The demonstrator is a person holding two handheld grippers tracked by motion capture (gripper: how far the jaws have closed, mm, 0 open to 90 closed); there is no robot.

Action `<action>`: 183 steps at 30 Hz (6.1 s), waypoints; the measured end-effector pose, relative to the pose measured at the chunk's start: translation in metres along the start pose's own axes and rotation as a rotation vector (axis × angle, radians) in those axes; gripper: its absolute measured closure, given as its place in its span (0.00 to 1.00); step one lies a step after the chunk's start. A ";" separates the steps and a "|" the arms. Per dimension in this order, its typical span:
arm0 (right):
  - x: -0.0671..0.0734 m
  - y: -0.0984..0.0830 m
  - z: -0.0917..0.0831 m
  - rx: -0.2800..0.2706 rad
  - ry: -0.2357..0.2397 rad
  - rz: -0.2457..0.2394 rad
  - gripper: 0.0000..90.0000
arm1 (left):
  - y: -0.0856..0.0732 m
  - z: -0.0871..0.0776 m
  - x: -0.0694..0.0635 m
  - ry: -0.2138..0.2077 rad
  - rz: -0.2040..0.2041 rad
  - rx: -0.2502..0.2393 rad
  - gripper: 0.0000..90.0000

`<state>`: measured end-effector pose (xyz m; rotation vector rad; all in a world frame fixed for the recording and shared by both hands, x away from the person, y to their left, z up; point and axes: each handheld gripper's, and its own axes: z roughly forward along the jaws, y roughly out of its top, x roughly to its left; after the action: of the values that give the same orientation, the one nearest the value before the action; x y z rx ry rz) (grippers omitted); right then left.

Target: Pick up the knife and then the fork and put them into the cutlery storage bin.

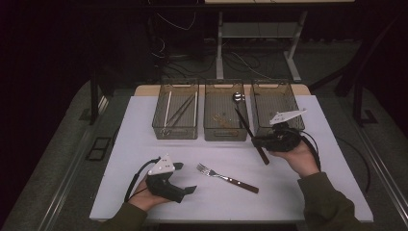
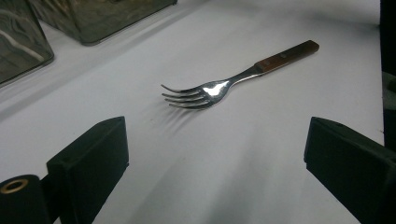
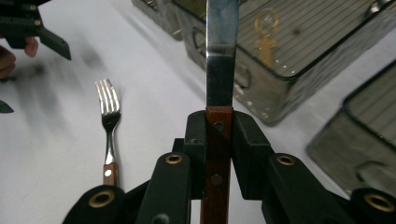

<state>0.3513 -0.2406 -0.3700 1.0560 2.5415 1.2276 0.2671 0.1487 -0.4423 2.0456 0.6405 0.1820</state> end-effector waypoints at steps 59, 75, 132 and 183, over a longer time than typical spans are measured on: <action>-0.123 0.033 -0.024 -0.053 -0.409 0.141 0.86 | -0.001 0.000 0.005 0.060 -0.027 0.031 0.10; -0.135 0.004 -0.004 0.084 -0.393 0.180 0.86 | -0.001 0.001 0.003 0.057 -0.027 0.041 0.10; 0.009 -0.051 -0.019 -0.153 0.002 -0.011 0.31 | -0.002 -0.001 0.002 0.081 -0.003 0.032 0.11; 0.092 -0.018 0.084 0.467 0.087 -0.326 0.74 | -0.002 0.001 0.002 0.081 0.001 0.038 0.11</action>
<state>0.3058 -0.1353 -0.4218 0.6155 2.9952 0.6268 0.2684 0.1502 -0.4451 2.0840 0.6978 0.2564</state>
